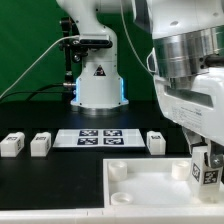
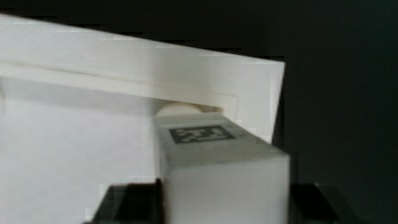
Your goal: Assemble one leg
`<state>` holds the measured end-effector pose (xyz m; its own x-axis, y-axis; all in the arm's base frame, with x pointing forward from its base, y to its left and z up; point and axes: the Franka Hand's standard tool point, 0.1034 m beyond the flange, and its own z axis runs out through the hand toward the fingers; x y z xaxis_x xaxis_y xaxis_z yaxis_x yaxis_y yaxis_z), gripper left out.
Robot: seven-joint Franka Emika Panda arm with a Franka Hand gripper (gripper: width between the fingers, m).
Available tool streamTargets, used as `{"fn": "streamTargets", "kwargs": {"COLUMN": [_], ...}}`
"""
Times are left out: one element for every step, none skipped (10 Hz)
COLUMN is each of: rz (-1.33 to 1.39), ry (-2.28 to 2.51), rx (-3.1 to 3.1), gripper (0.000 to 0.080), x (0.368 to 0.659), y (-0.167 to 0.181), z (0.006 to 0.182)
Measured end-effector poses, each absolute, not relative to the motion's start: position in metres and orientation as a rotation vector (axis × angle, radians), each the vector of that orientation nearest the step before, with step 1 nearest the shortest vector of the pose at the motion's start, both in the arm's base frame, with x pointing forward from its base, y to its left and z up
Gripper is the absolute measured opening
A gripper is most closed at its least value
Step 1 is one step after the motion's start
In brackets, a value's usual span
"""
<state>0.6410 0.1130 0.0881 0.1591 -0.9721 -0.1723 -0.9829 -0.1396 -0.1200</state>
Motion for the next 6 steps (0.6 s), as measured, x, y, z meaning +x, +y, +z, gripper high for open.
{"fn": "streamTargets", "kwargs": {"rz": [0.077,0.076,0.070,0.074,0.062,0.050], "ry": [1.916,1.898,1.842,1.845,1.705,1.499], "rx": [-2.220,-2.236,-2.280,-2.275,-2.388,-2.529], "gripper": [0.0313,0.0330,0.0330,0.0505,0.0608,0.0608], "x": [0.6407,0.6404,0.6402,0.6400,0.6391,0.6383], "y": [0.1123,0.1131,0.1133,0.1150,0.1171,0.1183], "z": [0.0882,0.0884,0.0881,0.0881,0.0878,0.0871]}}
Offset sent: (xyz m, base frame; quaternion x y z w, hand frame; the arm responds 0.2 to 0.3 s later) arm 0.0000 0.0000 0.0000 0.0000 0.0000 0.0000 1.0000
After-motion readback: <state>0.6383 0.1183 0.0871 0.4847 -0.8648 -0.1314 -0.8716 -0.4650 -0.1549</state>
